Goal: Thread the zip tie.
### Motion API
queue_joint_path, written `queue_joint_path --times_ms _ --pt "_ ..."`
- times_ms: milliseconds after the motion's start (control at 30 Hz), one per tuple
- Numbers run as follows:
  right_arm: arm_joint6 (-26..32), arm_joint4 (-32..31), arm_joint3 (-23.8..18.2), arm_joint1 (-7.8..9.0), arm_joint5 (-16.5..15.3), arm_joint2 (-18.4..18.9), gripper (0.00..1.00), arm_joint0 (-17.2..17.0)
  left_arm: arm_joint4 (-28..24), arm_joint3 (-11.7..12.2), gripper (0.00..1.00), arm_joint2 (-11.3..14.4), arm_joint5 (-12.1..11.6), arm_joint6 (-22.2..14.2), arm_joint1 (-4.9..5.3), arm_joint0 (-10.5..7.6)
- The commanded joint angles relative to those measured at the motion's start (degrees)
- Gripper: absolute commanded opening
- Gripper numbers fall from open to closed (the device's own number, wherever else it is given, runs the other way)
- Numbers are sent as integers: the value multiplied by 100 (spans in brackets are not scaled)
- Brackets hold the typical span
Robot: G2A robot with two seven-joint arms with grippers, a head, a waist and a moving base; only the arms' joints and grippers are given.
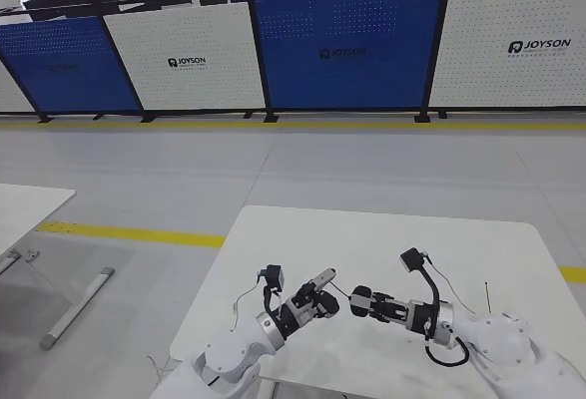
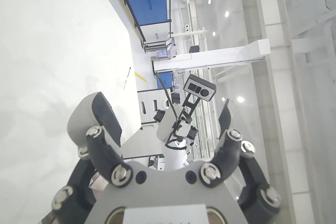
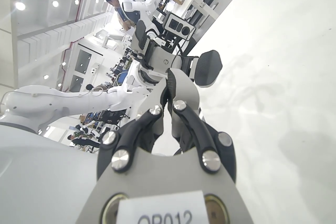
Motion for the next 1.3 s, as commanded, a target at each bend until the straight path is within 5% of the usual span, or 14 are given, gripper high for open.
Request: queue_joint_path --times_ms 0,100,133,167,367,500,1133,1267 --pt "0 0 0 0 0 0 0 0 -90 17 100 0 -84 -25 -8 1" --pt "0 0 0 0 0 0 0 0 -171 27 100 -12 -153 -30 -19 -13" --pt "0 0 0 0 0 0 0 0 -188 29 78 -15 -167 -24 -22 -17" --pt "0 0 0 0 0 0 0 0 -192 32 44 -15 -183 -19 -25 -20" --pt "0 0 0 0 0 0 0 0 86 77 20 22 -340 109 -42 -29" --pt "0 0 0 0 0 0 0 0 163 89 11 38 -384 133 -52 -27" --pt "0 0 0 0 0 0 0 0 344 -38 15 -146 -481 -142 -21 176" --pt "0 0 0 0 0 0 0 0 345 -42 1 -178 -447 -165 -18 186"
